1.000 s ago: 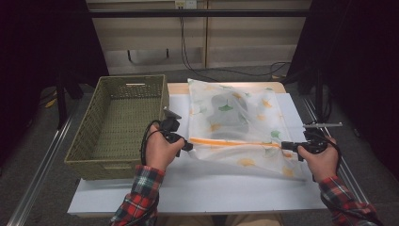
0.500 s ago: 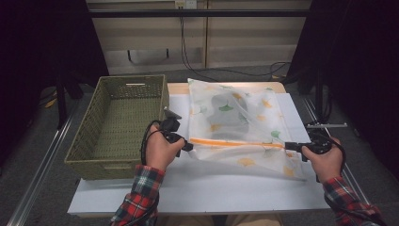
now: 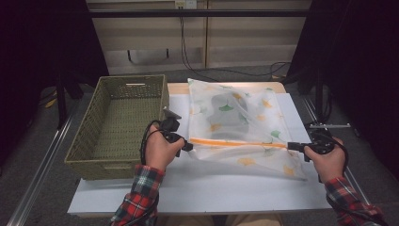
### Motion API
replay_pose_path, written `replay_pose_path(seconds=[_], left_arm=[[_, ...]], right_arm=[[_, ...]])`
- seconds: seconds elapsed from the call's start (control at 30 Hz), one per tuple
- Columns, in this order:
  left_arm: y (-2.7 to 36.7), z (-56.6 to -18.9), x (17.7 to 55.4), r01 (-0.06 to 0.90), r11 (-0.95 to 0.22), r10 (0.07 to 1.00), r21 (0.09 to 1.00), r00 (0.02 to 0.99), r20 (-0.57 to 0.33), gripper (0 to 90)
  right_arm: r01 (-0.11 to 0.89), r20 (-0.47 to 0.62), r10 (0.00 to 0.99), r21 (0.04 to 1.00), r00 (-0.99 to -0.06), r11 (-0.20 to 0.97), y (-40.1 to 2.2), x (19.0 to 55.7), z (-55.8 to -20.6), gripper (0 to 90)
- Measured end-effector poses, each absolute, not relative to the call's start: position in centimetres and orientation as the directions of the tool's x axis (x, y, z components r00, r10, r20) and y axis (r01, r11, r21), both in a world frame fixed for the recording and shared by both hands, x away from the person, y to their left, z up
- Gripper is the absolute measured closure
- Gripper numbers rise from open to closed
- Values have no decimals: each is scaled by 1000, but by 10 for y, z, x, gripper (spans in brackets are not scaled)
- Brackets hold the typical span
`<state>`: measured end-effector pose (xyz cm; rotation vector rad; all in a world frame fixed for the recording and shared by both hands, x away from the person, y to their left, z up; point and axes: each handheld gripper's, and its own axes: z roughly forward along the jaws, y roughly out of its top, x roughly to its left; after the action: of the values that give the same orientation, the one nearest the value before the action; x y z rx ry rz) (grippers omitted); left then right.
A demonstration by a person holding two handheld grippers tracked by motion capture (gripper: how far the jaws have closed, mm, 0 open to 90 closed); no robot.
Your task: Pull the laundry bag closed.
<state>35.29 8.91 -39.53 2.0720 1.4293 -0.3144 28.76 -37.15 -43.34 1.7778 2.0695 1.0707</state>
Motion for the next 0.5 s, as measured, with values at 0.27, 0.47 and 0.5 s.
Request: replay_pose_path(seconds=[0.27,0.47,0.5], left_arm=[[90,-395,353,908,-250,766,337,399,-504,892],[89,-395,353,906,-252,770,339,400,-497,892],[89,-395,353,906,-252,770,339,400,-497,892]], right_arm=[[771,290,929,637,-229,-9,-378,286,-433,900],[770,290,933,638,-215,-20,-384,284,-433,900],[769,276,936,639,-218,-9,-385,284,-432,900]])
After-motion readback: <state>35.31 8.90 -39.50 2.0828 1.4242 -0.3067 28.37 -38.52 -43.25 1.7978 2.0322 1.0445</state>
